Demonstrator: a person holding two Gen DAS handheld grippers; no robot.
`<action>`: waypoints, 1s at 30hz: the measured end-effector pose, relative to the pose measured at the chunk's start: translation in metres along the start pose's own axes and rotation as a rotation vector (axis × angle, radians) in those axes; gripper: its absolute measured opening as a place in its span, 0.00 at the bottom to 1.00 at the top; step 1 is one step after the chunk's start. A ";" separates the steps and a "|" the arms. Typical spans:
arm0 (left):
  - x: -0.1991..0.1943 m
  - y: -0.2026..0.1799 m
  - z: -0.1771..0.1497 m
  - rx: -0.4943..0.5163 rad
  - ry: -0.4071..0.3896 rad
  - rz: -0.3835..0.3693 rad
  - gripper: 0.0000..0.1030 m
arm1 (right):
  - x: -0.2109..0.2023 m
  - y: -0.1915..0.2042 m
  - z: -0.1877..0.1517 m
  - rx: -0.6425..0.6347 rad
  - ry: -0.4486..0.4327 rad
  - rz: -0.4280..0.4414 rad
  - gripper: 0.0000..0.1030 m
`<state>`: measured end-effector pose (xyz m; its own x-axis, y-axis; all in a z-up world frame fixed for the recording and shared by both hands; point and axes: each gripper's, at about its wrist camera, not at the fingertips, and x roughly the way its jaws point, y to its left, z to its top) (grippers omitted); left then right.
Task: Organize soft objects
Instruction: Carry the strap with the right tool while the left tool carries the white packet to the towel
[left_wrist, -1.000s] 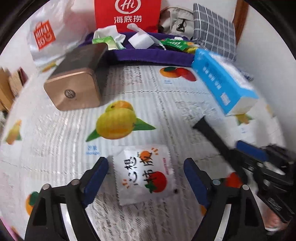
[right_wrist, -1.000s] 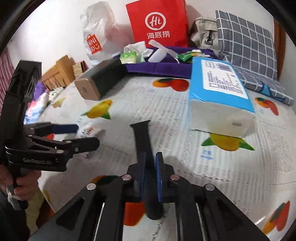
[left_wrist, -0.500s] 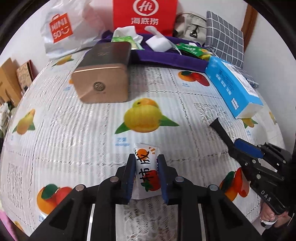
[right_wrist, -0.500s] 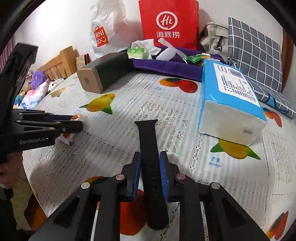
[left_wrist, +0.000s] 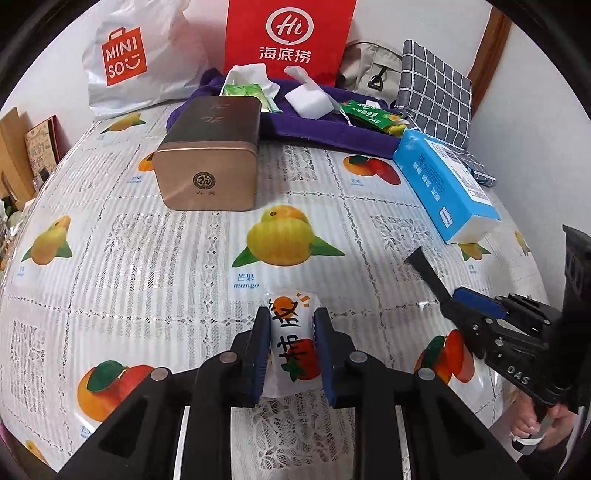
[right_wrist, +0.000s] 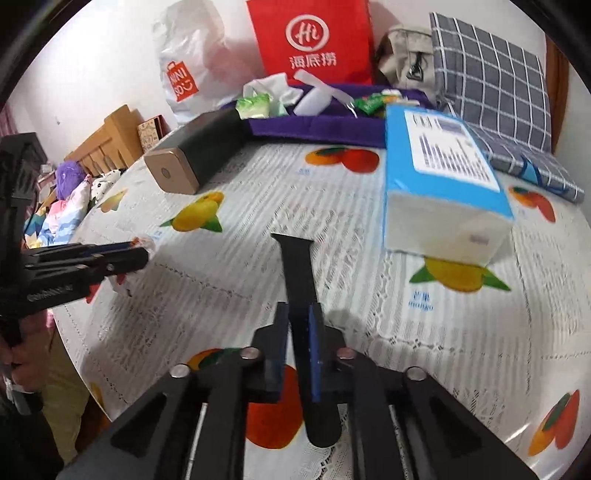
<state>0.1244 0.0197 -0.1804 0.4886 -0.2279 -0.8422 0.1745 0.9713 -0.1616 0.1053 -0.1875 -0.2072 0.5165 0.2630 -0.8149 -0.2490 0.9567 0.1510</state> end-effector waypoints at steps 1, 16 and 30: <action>0.000 0.001 -0.001 -0.002 0.001 -0.002 0.22 | -0.001 0.001 -0.002 -0.008 -0.018 -0.006 0.23; -0.007 0.003 0.006 -0.003 -0.004 -0.038 0.22 | -0.002 0.002 0.010 -0.030 0.018 0.014 0.19; -0.053 -0.004 0.045 0.018 -0.104 -0.038 0.22 | -0.069 0.010 0.048 -0.046 -0.118 -0.014 0.19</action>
<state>0.1361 0.0250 -0.1124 0.5676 -0.2709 -0.7775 0.2091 0.9608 -0.1821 0.1066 -0.1903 -0.1226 0.6124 0.2656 -0.7446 -0.2774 0.9542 0.1122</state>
